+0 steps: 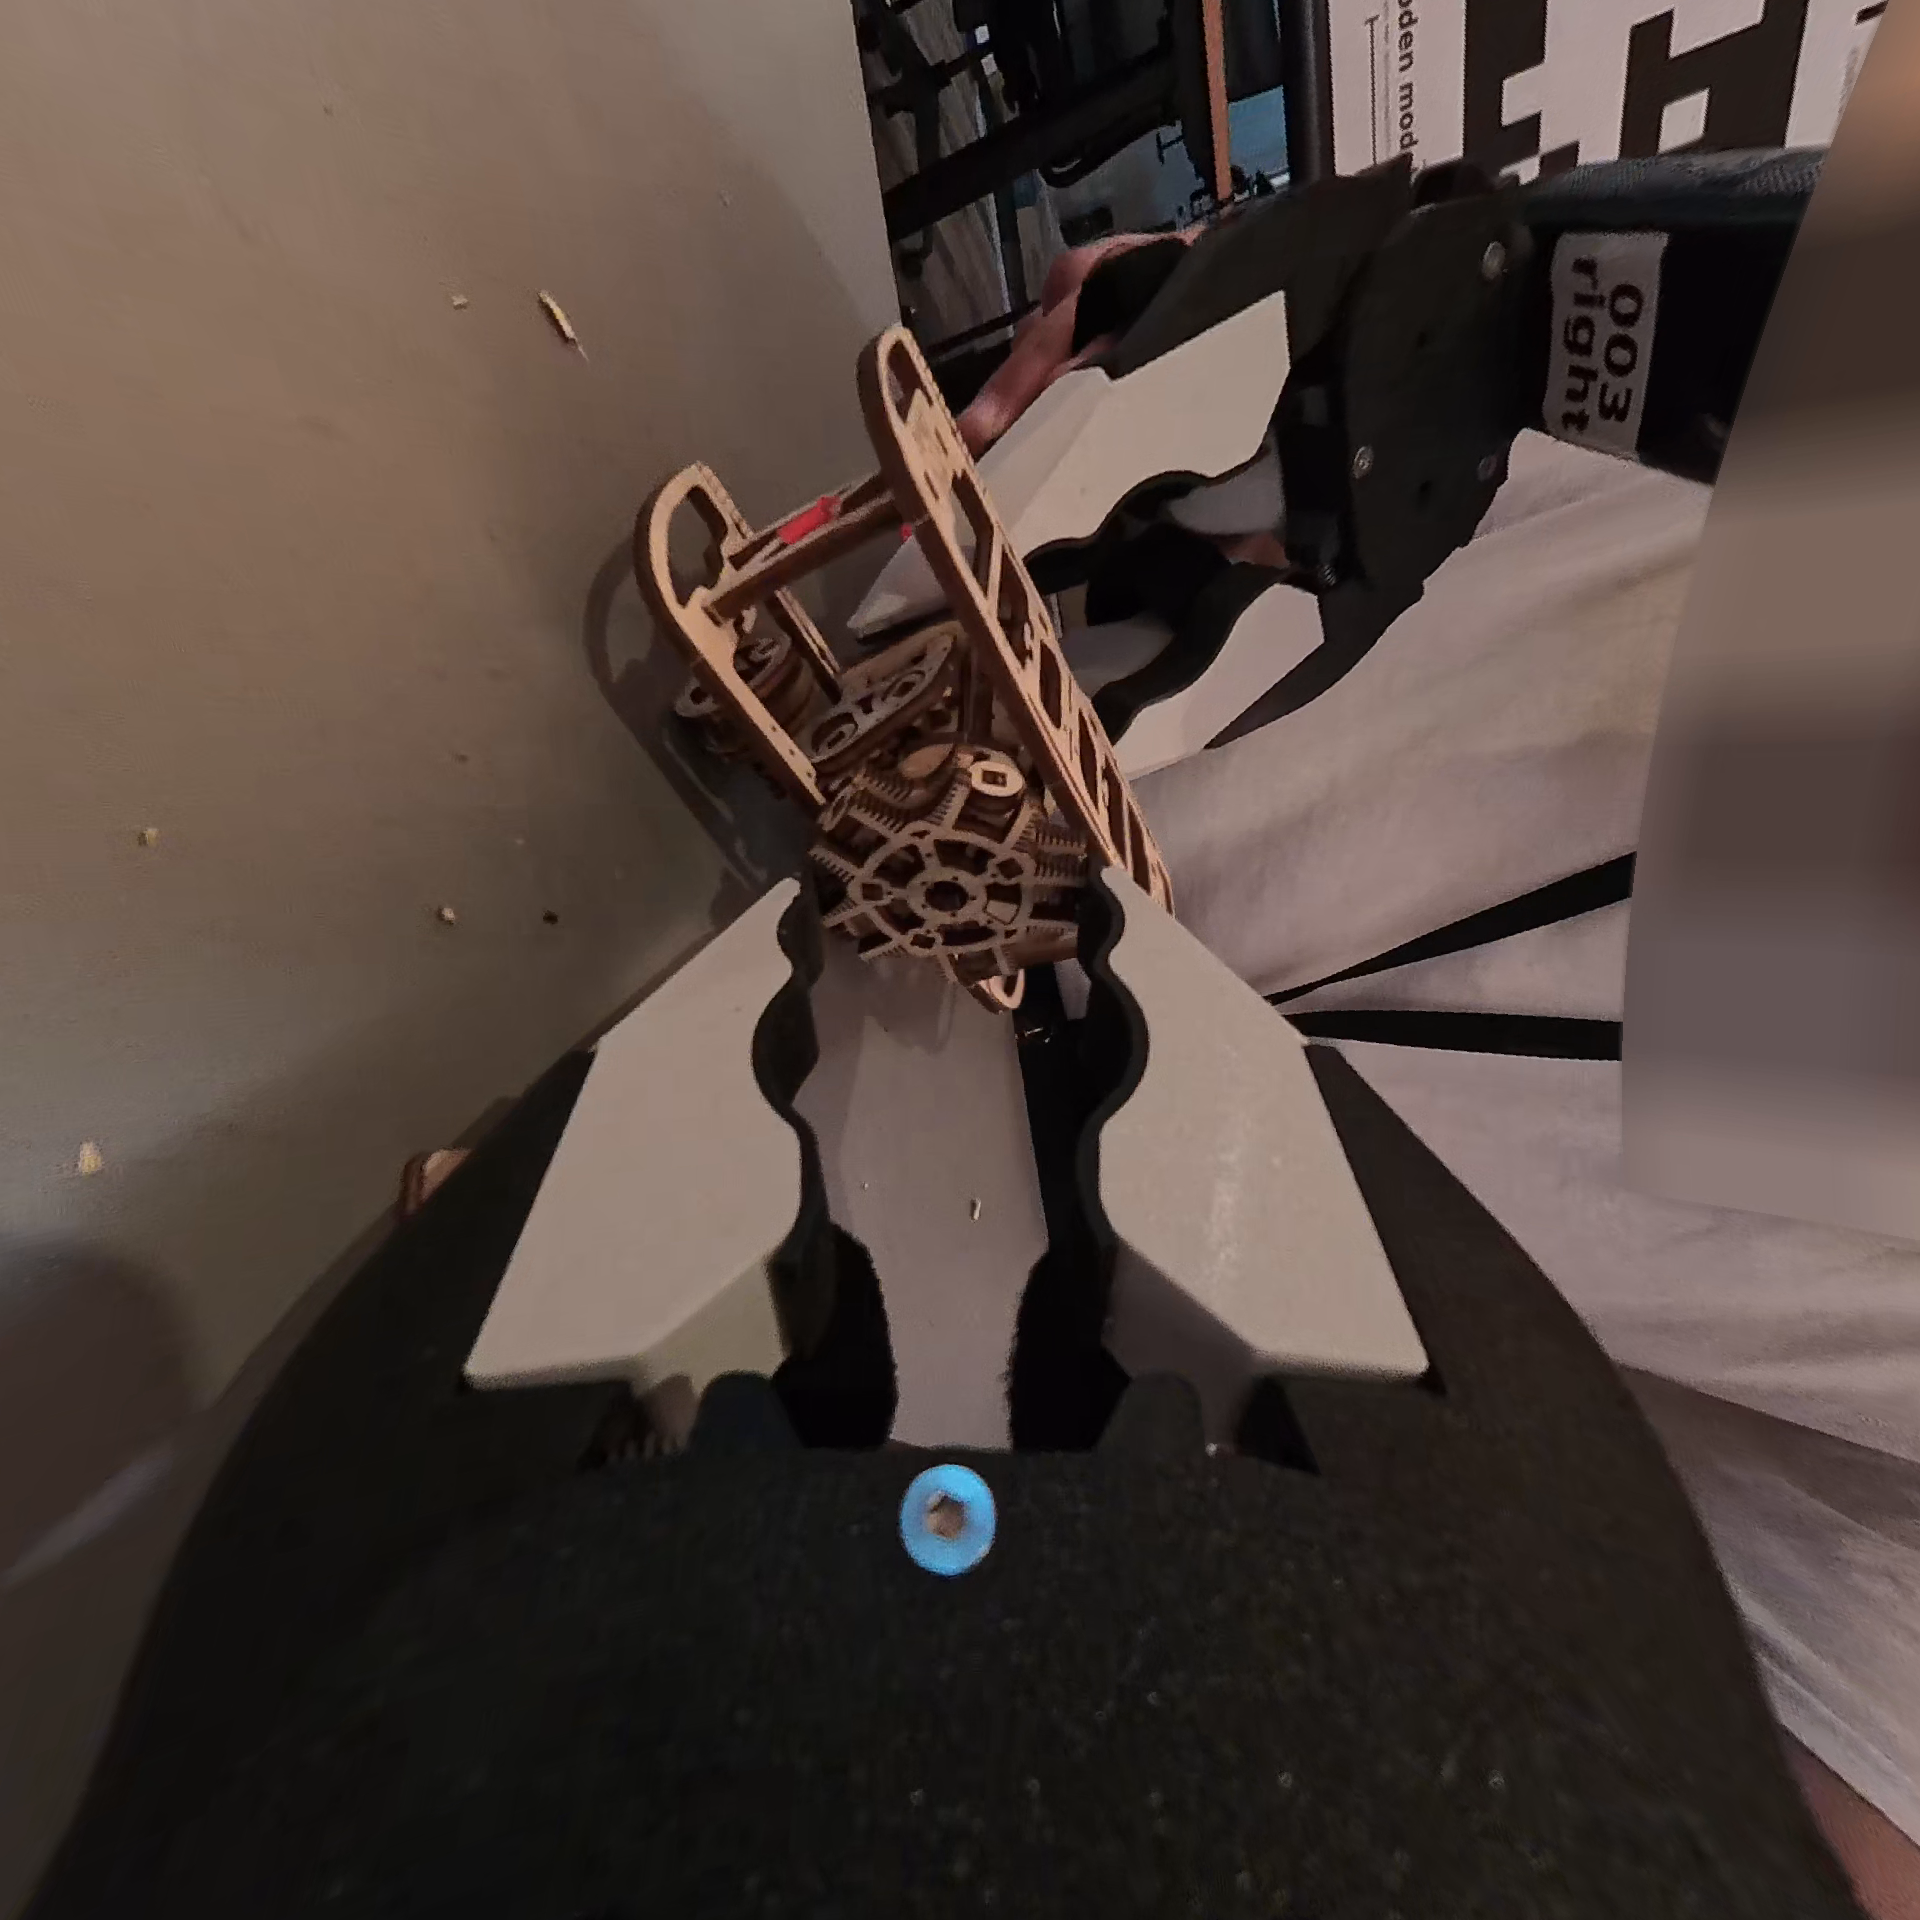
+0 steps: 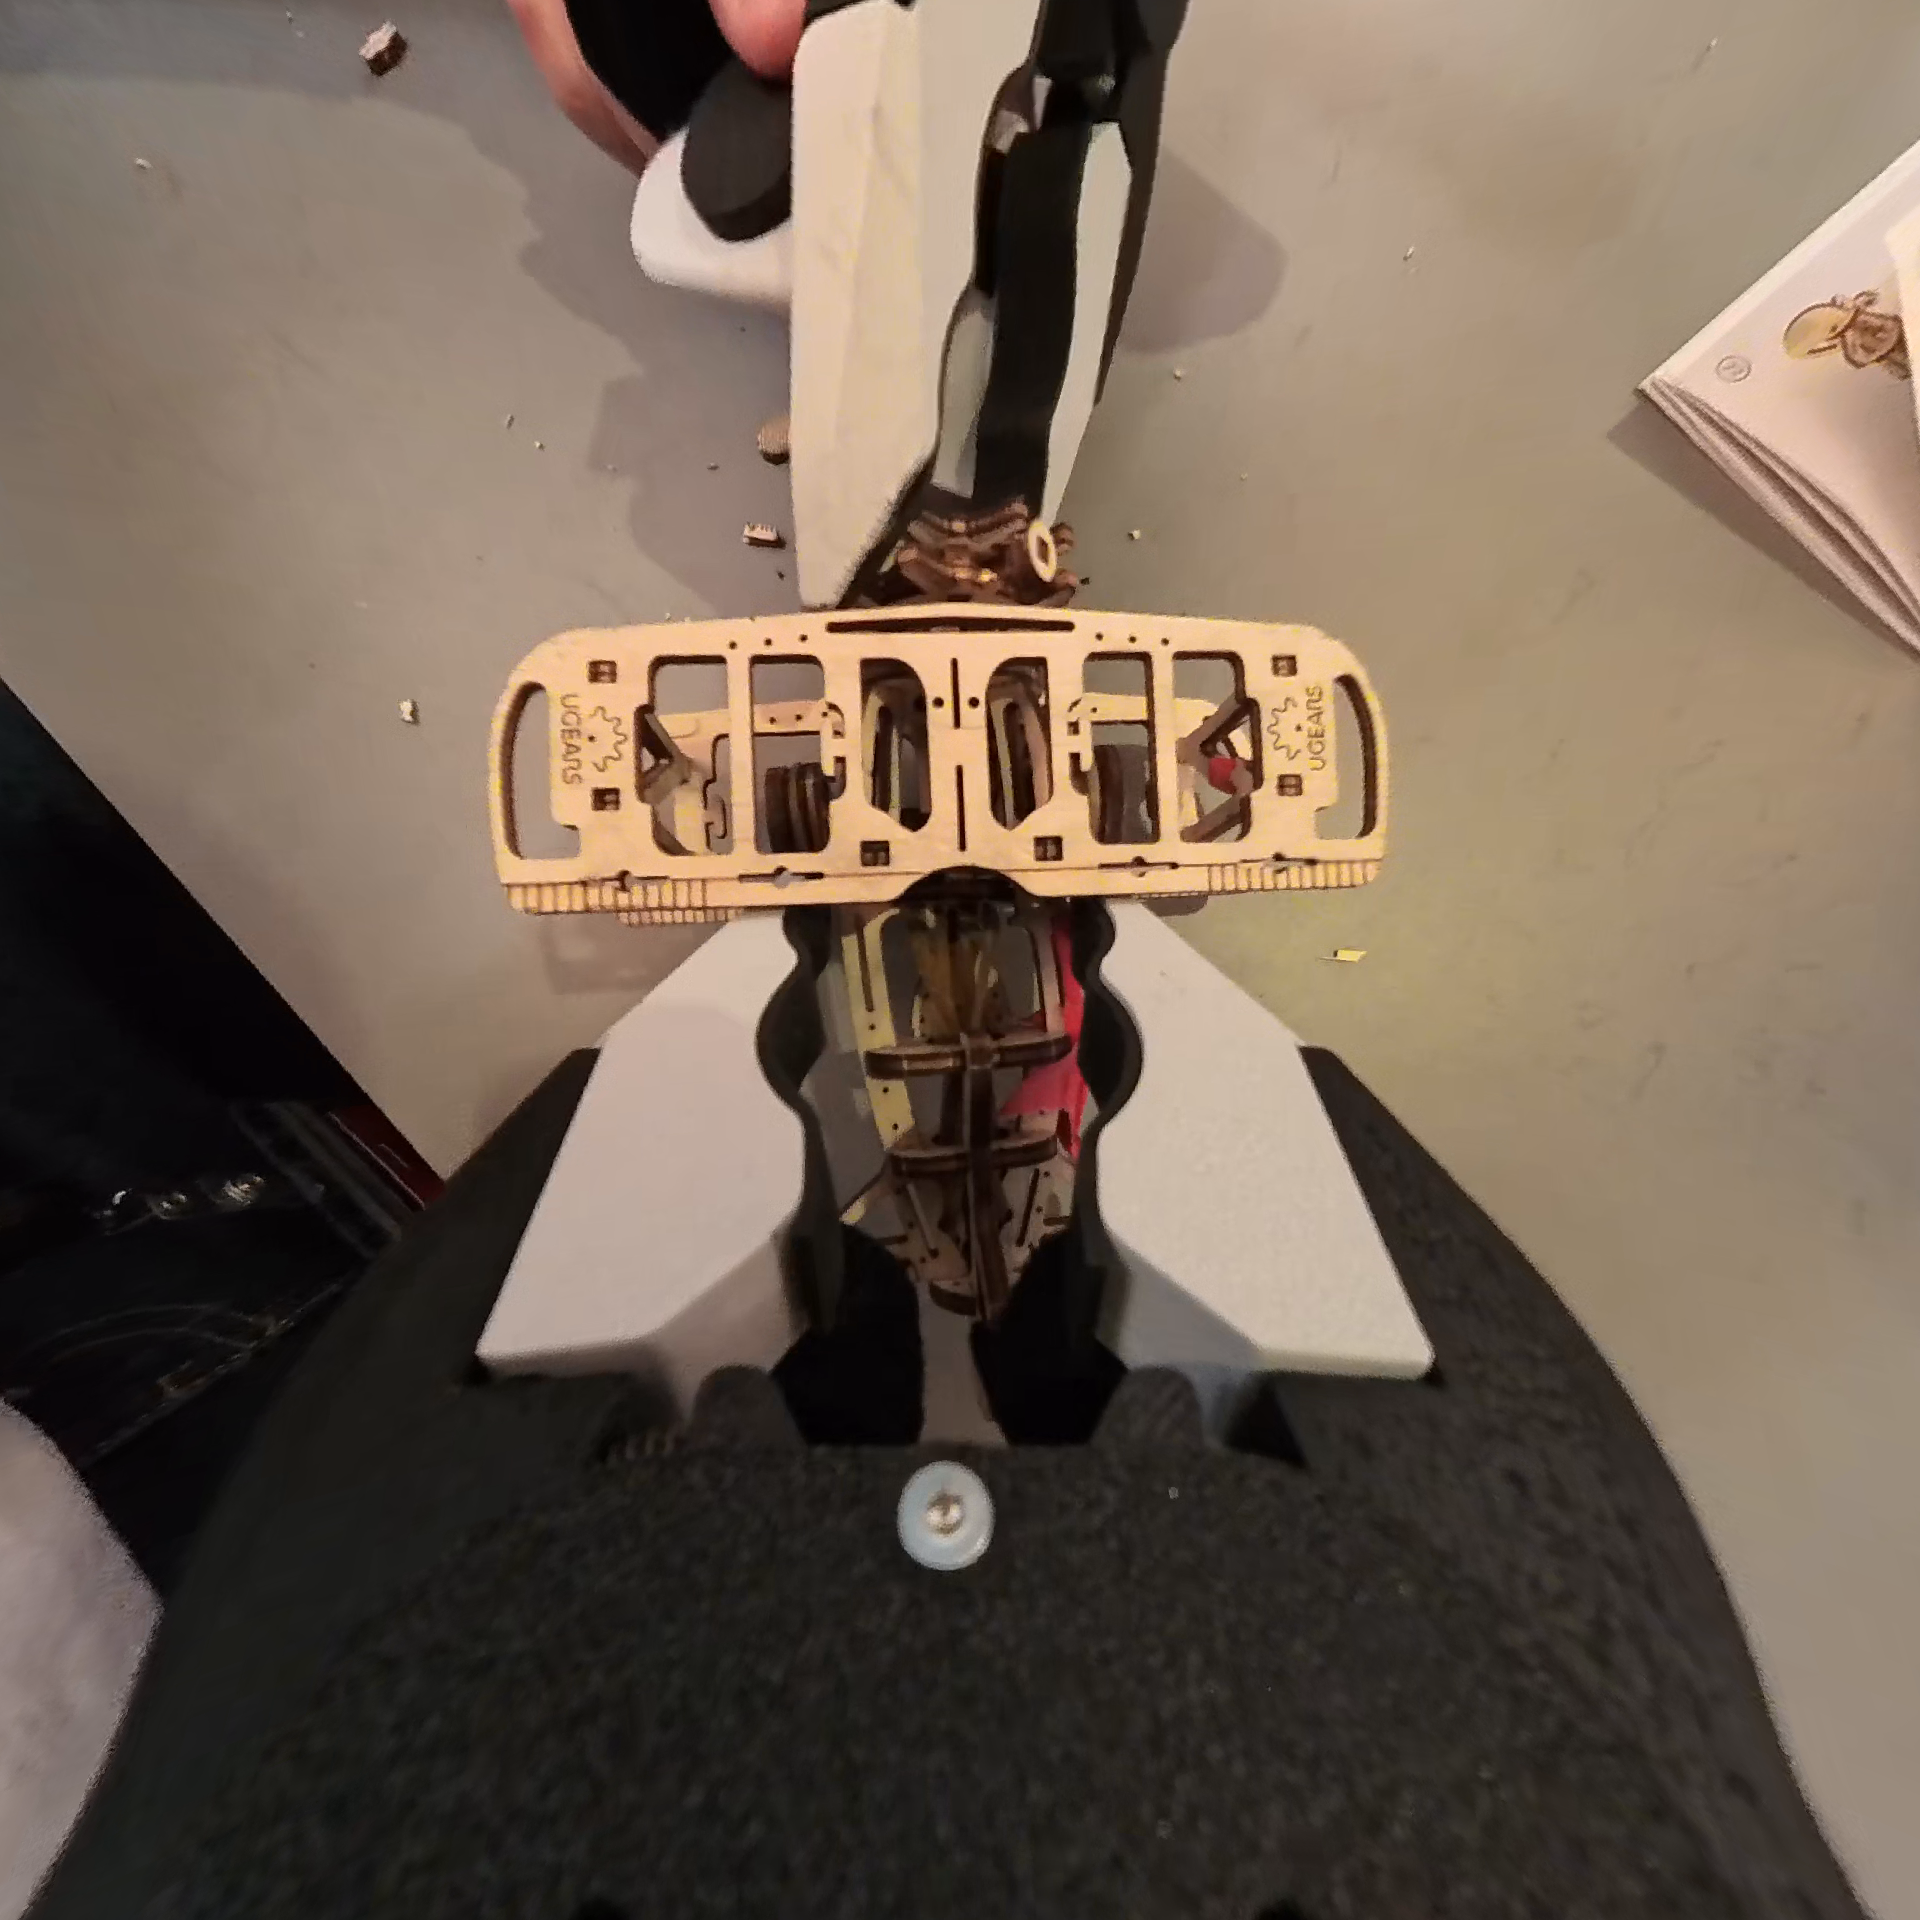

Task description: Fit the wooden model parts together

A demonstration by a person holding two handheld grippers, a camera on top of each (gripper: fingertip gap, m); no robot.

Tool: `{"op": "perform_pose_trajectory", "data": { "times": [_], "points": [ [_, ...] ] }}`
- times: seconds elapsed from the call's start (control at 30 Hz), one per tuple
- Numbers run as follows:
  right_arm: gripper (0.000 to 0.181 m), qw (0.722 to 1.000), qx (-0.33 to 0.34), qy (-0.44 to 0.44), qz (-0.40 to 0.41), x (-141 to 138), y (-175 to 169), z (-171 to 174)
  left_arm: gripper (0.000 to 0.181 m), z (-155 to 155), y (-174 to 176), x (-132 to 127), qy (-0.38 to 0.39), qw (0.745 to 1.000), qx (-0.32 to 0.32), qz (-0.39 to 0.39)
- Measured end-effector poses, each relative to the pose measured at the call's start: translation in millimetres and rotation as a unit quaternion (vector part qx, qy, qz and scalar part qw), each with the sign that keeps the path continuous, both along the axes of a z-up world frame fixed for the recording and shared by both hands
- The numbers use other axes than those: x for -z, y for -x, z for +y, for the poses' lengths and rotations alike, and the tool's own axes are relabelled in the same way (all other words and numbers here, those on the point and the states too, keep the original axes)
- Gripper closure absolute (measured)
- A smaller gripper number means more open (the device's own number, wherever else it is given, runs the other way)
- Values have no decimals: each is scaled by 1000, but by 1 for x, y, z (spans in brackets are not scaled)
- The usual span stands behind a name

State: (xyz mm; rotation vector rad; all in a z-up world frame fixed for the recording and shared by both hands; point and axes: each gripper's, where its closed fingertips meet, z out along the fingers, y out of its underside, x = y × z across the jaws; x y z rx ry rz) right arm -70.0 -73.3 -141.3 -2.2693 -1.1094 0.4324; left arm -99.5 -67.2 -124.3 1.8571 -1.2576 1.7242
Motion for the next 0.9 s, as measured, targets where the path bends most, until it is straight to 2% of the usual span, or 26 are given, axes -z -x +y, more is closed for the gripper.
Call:
{"op": "perform_pose_trajectory", "data": {
  "times": [0.37,0.9],
  "points": [
    [136,1000,-5,0,-10,0,-1,-1,135,-1,1,5,-126,991,42,-19],
    [136,999,-6,-6,-32,1,-4,-1,136,-2,-1,5,-105,994,41,2]
  ]
}}
